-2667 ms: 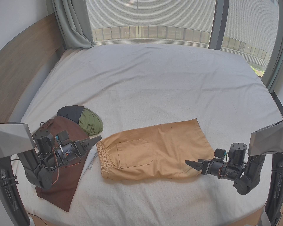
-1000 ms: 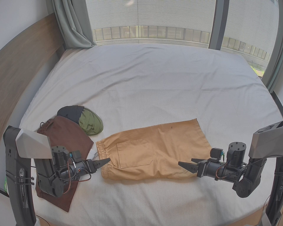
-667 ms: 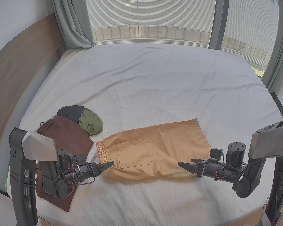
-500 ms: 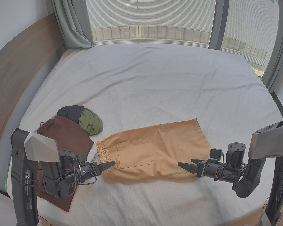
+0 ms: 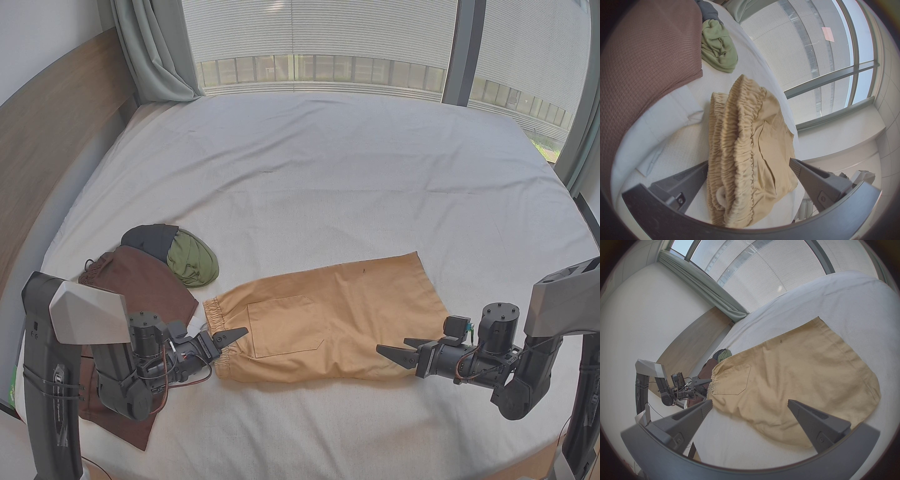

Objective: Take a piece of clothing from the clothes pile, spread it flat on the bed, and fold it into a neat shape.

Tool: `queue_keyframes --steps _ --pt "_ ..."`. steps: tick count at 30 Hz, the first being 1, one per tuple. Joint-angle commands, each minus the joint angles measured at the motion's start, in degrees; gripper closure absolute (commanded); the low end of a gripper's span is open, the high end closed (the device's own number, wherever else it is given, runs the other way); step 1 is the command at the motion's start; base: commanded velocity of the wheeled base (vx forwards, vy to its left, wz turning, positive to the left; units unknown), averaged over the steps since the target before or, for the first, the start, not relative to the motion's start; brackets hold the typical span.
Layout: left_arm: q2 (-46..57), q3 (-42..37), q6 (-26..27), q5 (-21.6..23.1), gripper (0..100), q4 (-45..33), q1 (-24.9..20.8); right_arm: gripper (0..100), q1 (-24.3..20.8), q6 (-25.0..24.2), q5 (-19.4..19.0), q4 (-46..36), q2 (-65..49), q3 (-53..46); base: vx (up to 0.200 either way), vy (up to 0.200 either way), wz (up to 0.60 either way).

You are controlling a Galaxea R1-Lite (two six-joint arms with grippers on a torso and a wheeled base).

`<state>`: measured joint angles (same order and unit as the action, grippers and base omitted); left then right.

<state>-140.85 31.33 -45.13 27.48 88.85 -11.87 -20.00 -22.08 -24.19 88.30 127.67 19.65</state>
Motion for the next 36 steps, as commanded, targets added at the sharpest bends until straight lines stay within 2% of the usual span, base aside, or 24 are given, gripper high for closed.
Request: queue_keyframes --steps 1,7,18,19,28,36 --pt "0.23 0.40 -0.05 -1.20 0 0.28 -1.31 0 0.05 0.02 -0.16 0.12 -0.41 0.65 0.000 0.000 0.00" --pt "0.05 0.66 -0.05 -3.66 0 0.36 -2.01 0 0.05 0.02 -0.16 0.12 -1.02 0.83 0.000 0.000 0.00" --pt "-0.21 0.66 -1.45 -4.10 0 0.36 -2.63 0 0.05 0.19 -0.16 0.12 -0.93 1.18 0.000 0.000 0.00" --pt "-0.21 0.66 -1.54 -4.19 100 0.36 -2.63 0 0.14 0.46 -0.16 0.12 -0.93 1.18 0.000 0.000 0.00" --pt "0.14 0.75 -1.45 -4.10 100 0.36 -2.28 0 0.32 2.30 0.02 0.12 -0.93 1.18 0.000 0.000 0.00" --pt "1.63 0.14 -1.19 -3.92 100 0.36 -2.19 0 0.32 4.94 3.09 0.12 -1.02 1.44 0.000 0.000 0.00"
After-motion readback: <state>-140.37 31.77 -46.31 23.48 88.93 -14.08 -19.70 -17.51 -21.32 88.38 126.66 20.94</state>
